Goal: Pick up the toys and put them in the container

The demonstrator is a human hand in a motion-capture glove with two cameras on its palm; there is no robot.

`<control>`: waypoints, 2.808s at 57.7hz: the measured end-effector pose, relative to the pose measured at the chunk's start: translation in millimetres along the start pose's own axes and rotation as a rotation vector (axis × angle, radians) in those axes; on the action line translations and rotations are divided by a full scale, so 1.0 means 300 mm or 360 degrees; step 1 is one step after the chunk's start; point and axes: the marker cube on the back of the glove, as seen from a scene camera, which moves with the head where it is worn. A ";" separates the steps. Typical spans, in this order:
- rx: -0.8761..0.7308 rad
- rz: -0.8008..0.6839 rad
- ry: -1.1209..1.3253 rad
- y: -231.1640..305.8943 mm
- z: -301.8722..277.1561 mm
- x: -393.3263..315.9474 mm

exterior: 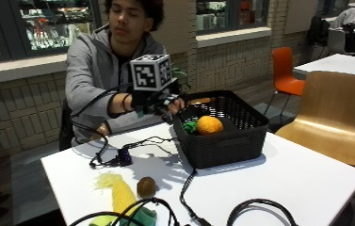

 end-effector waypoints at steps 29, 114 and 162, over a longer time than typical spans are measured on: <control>-0.0648 0.0619 0.0389 0.180 0.308 0.545; 0.0193 -0.0179 0.0344 -0.122 -0.027 -0.234; -0.0185 0.0853 -0.0074 0.094 0.101 0.612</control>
